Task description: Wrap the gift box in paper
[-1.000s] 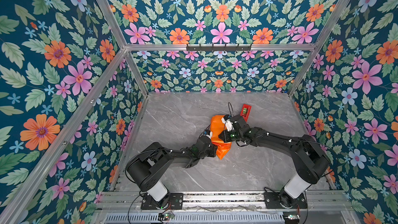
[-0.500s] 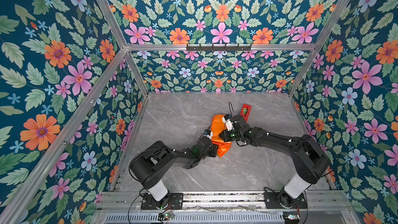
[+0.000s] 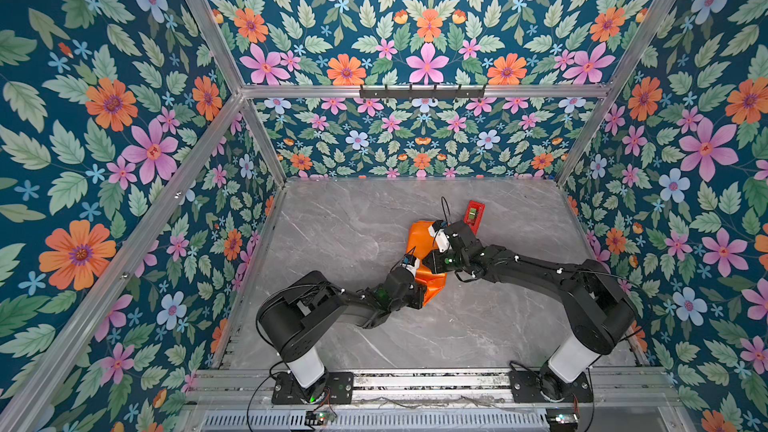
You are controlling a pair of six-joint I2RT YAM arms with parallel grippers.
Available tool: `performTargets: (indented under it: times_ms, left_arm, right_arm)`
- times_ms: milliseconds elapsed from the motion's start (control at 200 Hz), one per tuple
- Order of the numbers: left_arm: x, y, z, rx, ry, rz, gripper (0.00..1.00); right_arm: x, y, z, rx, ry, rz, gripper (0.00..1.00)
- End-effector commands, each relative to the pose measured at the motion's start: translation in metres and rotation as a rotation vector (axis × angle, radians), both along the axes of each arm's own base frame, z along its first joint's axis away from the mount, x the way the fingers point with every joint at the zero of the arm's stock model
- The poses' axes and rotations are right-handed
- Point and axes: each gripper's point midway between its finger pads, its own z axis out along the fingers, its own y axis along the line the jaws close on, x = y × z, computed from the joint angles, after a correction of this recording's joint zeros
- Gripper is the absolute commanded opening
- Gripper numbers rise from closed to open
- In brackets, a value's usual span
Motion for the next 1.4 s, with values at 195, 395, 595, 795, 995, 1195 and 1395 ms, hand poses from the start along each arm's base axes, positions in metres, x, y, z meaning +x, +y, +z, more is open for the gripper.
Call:
performTargets:
  times_ms: [195, 395, 595, 795, 995, 1195, 1395]
  left_arm:
    - [0.006, -0.005, 0.006, -0.013, -0.038, -0.003, 0.30]
    - [-0.004, 0.007, 0.019, -0.028, -0.058, -0.008, 0.36]
    - [-0.007, 0.027, 0.011, 0.049, -0.065, 0.019, 0.32]
    - [-0.007, 0.023, 0.002, 0.065, -0.051, 0.003, 0.22]
    - [-0.009, 0.013, -0.007, 0.035, -0.032, -0.013, 0.18]
    - [-0.014, 0.008, -0.009, 0.029, -0.035, -0.024, 0.15]
    - [-0.025, 0.018, -0.014, 0.048, -0.021, -0.019, 0.13]
  right_arm:
    - [-0.021, -0.011, -0.025, -0.071, 0.118, 0.009, 0.16]
    - [-0.021, -0.011, -0.026, -0.071, 0.116, 0.009, 0.16]
    - [-0.022, -0.012, -0.029, -0.073, 0.119, 0.006, 0.16]
    - [-0.021, -0.012, -0.029, -0.072, 0.120, 0.005, 0.16]
    - [-0.022, -0.013, -0.029, -0.077, 0.120, 0.002, 0.16]
    - [-0.021, -0.014, -0.029, -0.077, 0.121, 0.000, 0.16]
    - [-0.020, -0.013, -0.029, -0.075, 0.121, 0.001, 0.16]
